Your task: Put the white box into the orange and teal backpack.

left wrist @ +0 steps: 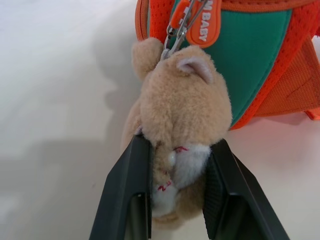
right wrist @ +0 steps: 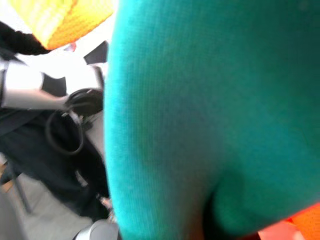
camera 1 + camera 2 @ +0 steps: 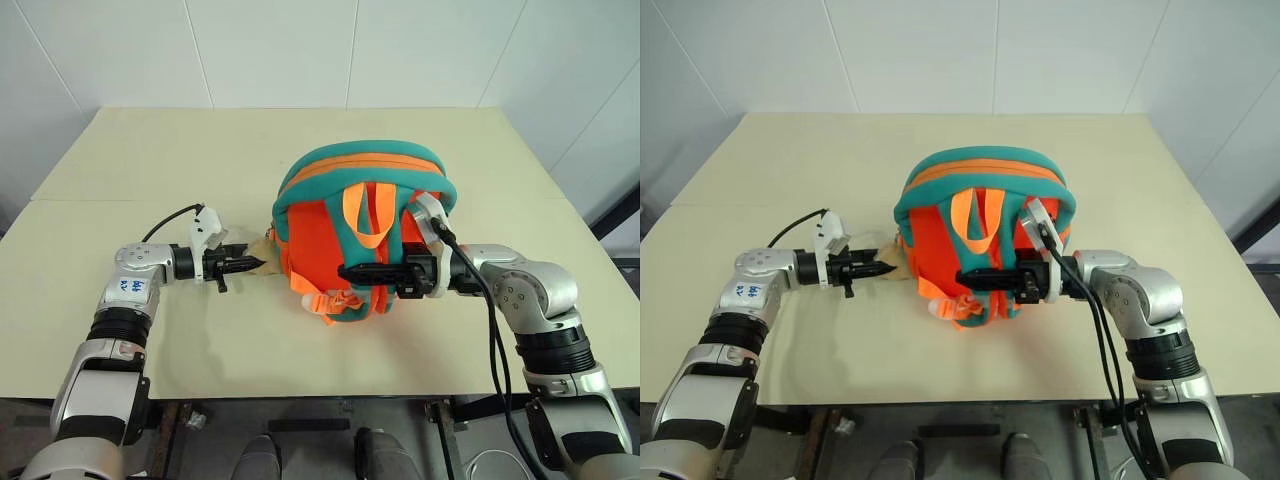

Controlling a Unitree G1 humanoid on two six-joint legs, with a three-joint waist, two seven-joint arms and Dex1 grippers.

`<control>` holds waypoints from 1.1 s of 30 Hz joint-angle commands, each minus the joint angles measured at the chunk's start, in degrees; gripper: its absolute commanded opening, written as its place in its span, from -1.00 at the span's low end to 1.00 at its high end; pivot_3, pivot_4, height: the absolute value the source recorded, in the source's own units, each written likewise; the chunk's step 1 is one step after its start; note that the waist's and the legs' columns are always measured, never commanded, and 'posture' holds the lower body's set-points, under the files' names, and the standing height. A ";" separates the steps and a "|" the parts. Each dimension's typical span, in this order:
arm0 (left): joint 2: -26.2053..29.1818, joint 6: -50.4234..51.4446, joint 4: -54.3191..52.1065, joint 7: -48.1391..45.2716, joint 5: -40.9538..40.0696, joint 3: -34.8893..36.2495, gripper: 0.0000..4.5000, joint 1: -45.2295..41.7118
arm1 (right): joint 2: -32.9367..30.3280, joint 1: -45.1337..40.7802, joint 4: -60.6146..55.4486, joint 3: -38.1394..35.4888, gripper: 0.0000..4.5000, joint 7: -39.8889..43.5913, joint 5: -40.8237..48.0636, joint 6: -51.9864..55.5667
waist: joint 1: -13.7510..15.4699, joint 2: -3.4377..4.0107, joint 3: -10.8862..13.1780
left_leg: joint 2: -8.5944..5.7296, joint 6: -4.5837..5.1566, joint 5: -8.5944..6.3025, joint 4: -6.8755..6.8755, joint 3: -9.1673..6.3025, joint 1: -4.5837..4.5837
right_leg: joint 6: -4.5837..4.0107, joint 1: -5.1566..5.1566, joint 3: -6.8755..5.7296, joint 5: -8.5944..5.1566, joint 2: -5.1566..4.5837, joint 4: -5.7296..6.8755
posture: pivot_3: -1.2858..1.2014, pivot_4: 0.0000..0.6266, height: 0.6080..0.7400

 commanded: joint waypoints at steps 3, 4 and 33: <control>4.31 5.28 -13.78 -1.01 -2.07 2.94 0.13 6.39 | -2.73 2.53 -9.84 -5.76 -0.25 -2.06 4.27 -0.11 | -0.26 0.01 0.01 | 0.01 0.00 0.00 -0.03 0.00 -0.07 | 0.00 -0.03 0.01 0.01 0.00 -0.09 | 0.03 -0.52 1.00; 4.98 6.39 -17.17 -0.76 -2.92 3.76 0.29 7.82 | -2.94 3.08 -10.82 -6.64 -0.09 -2.90 4.72 -0.29 | -0.40 0.01 0.01 | 0.01 -0.01 -0.01 -0.04 0.01 -0.08 | 0.00 -0.07 0.01 0.01 0.00 -0.09 | 0.03 -0.52 1.00; 8.53 24.32 -59.90 14.44 -18.98 23.04 1.00 36.24 | -15.73 22.98 1.54 -19.67 0.99 -5.93 -14.10 -31.26 | -0.27 -0.01 0.03 | 0.10 0.06 -0.18 -0.06 0.43 -0.07 | -0.93 -0.02 0.30 -0.24 0.00 -0.82 | 0.03 -0.52 1.00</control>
